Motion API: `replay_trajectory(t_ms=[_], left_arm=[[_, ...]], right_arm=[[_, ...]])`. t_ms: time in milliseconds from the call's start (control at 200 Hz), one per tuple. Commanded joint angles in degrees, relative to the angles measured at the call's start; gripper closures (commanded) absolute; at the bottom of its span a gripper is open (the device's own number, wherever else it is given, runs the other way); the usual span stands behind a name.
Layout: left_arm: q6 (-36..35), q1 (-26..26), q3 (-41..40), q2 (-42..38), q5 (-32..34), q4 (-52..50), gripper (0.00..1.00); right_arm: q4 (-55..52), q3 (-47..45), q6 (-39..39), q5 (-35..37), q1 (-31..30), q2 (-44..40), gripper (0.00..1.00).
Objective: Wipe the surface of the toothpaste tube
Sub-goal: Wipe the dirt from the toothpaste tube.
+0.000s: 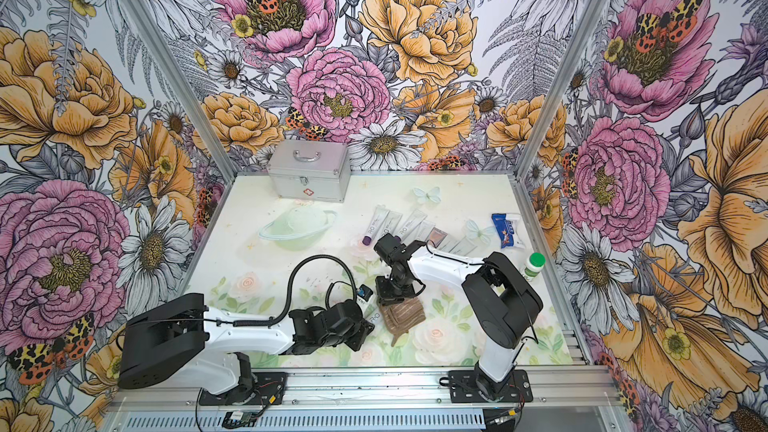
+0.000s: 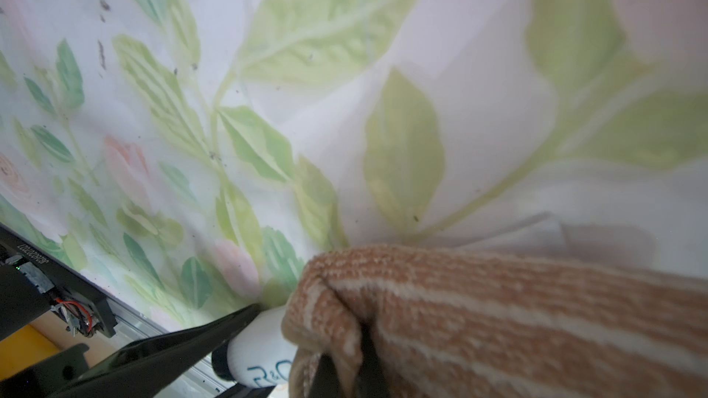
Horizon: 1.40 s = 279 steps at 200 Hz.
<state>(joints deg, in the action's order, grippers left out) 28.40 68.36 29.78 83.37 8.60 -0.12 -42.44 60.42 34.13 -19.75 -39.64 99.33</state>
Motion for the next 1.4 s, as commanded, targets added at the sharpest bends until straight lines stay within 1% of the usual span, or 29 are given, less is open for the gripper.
replay_trajectory(t_ms=[0,150,280,360,515,716,811,961,1066,1211,1311,1391], left_arm=[[0.1,-0.5,-1.2,0.9,1.8,-3.8,0.72],[0.0,-0.4,-1.1,1.2,1.7,-3.8,0.72],[0.0,-0.5,-1.1,1.1,1.7,-3.8,0.72],[0.0,-0.5,-1.1,1.3,1.7,-3.8,0.72],[0.0,-0.5,-1.0,1.4,1.7,-3.8,0.72],[0.0,-0.5,-0.9,1.8,1.6,-3.7,0.72],[0.0,-0.5,-0.9,1.6,1.7,-3.7,0.72],[-0.1,-0.5,-1.0,1.5,1.7,-3.7,0.72],[-0.1,-0.5,-1.0,1.3,1.7,-3.7,0.72],[0.0,-0.5,-1.3,0.8,1.8,-3.8,0.72],[0.0,-0.5,-1.2,1.0,1.8,-3.7,0.72],[-0.1,-0.5,-1.0,1.2,1.7,-3.8,0.72]], right_arm=[[-3.4,-1.5,-2.6,7.6,3.0,2.7,1.00],[-5.6,-0.4,-4.7,12.5,5.3,3.9,1.00],[-5.9,0.1,-5.1,12.8,5.7,4.1,1.00],[-5.8,0.1,-4.5,11.4,5.0,3.1,1.00],[-5.3,0.3,-2.5,6.2,1.2,0.6,1.00],[-2.4,0.6,0.3,0.1,-3.4,1.1,1.00],[-1.9,0.4,0.7,-0.2,-4.4,1.4,1.00],[-2.2,-1.6,-1.1,2.6,-1.3,2.6,1.00],[-3.9,-2.0,-3.3,7.4,2.6,3.1,1.00],[-6.2,-1.5,-5.8,12.7,6.2,3.7,1.00],[-6.2,-0.6,-6.4,13.3,7.1,5.0,1.00],[-6.1,0.2,-6.1,12.2,6.2,5.4,1.00]])
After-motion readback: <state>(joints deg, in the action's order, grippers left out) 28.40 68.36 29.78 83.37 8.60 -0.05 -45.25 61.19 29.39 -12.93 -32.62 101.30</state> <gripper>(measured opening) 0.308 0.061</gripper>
